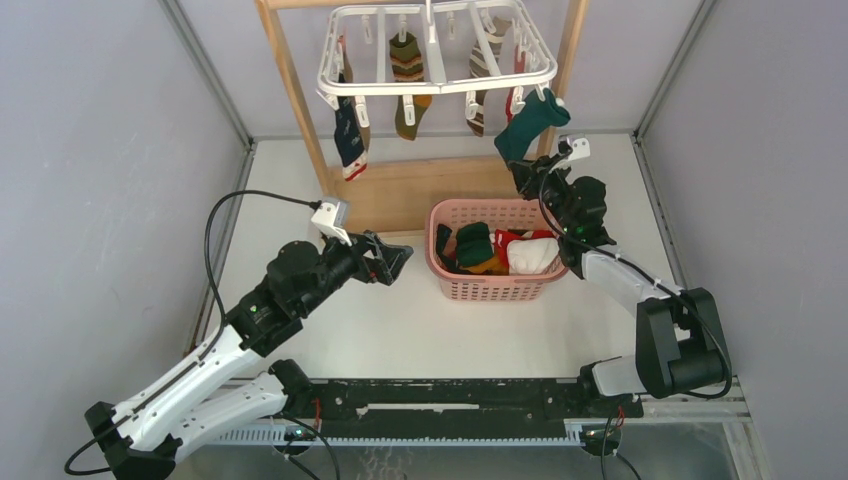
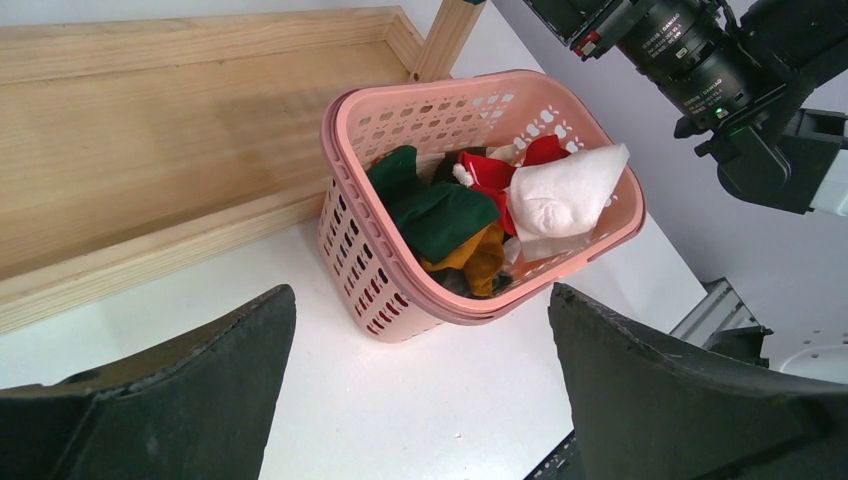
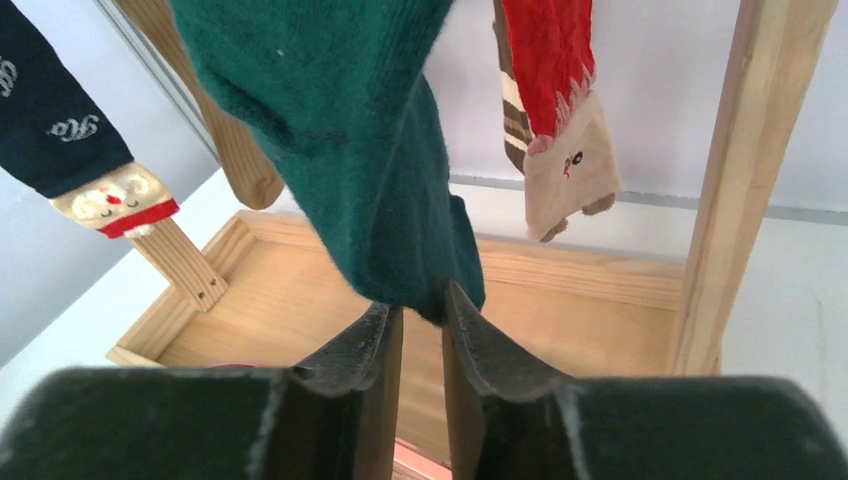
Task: Remove the socks clipped to the hanger
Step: Remove the sock from the hanger.
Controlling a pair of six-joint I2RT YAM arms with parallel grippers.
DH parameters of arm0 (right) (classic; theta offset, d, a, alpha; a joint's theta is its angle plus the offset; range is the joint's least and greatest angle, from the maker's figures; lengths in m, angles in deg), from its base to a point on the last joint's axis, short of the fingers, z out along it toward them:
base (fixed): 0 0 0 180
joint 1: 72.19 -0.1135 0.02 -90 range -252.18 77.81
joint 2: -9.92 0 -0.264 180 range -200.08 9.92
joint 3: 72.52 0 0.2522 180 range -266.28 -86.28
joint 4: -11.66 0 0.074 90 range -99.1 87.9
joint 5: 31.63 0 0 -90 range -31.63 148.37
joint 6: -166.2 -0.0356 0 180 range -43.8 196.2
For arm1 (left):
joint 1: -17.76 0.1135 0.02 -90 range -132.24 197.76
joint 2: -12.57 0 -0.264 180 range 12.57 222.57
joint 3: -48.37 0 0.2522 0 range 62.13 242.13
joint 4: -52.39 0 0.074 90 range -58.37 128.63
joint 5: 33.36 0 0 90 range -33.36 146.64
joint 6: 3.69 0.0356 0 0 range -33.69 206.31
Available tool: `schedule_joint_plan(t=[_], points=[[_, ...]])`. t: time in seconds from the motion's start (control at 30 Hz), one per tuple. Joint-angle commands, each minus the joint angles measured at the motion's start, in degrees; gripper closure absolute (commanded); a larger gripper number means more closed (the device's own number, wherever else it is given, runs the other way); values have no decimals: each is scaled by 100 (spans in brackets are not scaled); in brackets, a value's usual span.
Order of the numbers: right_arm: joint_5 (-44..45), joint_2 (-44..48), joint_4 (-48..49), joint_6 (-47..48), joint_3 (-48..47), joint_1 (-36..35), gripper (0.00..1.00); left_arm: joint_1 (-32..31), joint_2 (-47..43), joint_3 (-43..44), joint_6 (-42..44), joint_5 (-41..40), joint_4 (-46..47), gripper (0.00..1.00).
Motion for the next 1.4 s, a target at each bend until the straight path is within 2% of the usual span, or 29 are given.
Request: schedule_joint_plan(t=[0.0,0.07,0.13,0.2,0.63,1.13,1.37], points=[[-170,194,368,-54,-97,23,78,14,-21,20,133,105,132,0],[-189,211,342,-69,-91,23,83,6,-23,16,125,120,132,0],[-233,226,299,-93,-96,23,95,13,-48,7,110,119,127,0],[-284,276,214,-136,-96,15,100,10,-55,-2,94,118,123,0],[89,1269,-658,-139,361,-370,100,3,-280,-54,-100,296,115,0],[547,2847,-1790,-3,784,-1491,100,-295,-306,-24,-176,230,108,0],[421,3040,-1892,-369,782,-1956,100,-438,-92,-58,-222,310,405,0]])
